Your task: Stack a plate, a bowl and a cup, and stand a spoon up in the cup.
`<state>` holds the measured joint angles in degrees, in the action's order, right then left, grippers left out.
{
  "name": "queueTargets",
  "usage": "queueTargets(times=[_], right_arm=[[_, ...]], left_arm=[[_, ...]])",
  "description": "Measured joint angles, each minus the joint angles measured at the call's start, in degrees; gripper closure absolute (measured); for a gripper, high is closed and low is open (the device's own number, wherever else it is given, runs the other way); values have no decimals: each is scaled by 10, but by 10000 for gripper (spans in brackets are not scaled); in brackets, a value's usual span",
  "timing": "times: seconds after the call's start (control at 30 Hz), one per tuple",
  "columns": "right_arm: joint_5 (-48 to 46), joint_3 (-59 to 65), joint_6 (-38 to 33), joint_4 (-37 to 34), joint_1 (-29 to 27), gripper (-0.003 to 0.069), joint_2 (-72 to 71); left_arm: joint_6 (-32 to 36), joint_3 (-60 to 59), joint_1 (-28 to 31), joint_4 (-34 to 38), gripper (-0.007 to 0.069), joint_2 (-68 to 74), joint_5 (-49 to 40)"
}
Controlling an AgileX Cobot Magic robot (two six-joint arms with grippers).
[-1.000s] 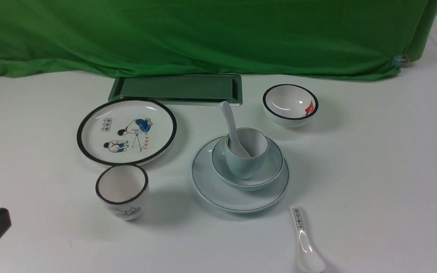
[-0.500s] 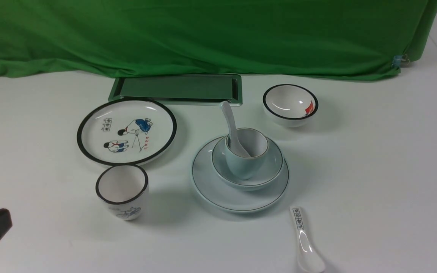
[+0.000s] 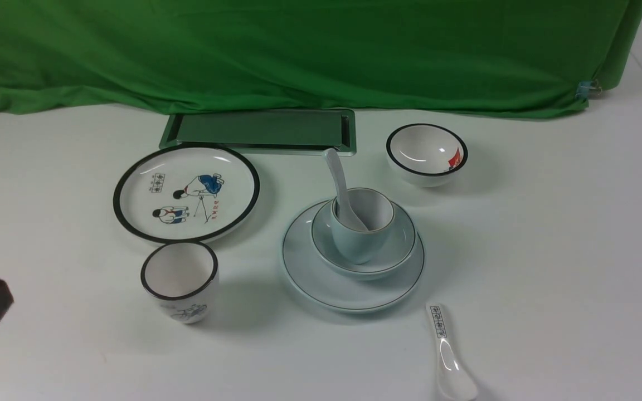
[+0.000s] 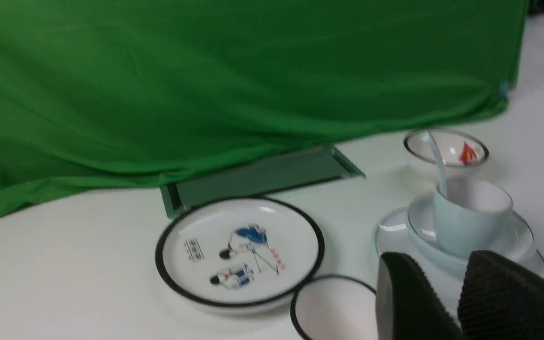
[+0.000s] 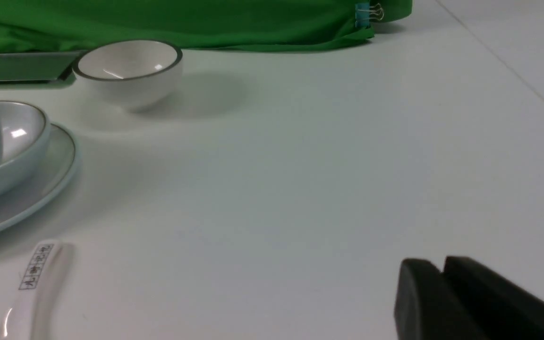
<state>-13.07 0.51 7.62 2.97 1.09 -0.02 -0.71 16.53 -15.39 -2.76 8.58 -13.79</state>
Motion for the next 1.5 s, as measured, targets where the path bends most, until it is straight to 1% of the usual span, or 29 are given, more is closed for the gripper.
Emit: queueTargets(times=[0.03, 0.07, 0.13, 0.17, 0.23, 0.33, 0.47, 0.57, 0.67, 1.5], right_arm=[[0, 0, 0, 0, 0, 557, 0], [0, 0, 0, 0, 0, 553, 0], [0, 0, 0, 0, 0, 548, 0], [0, 0, 0, 0, 0, 548, 0], [0, 0, 0, 0, 0, 543, 0], [0, 0, 0, 0, 0, 537, 0], [0, 0, 0, 0, 0, 532, 0], [-1, 0, 0, 0, 0, 525, 0], [-1, 0, 0, 0, 0, 518, 0], [-1, 0, 0, 0, 0, 462, 0]], left_arm=[[19, -13, 19, 28, 552, -5, 30], [59, -38, 57, 62, 606, -18, 64], [88, -68, 105, 90, 646, -38, 89], [88, -71, 108, 91, 648, -40, 90], [90, -107, 144, 97, 656, -64, 96], [65, -153, 164, 91, 655, -83, 98], [51, -168, 167, 88, 655, -85, 71], [48, -169, 167, 88, 655, -85, 20], [55, -169, 167, 88, 655, -85, 1], [57, -169, 168, 85, 655, -85, 4]])
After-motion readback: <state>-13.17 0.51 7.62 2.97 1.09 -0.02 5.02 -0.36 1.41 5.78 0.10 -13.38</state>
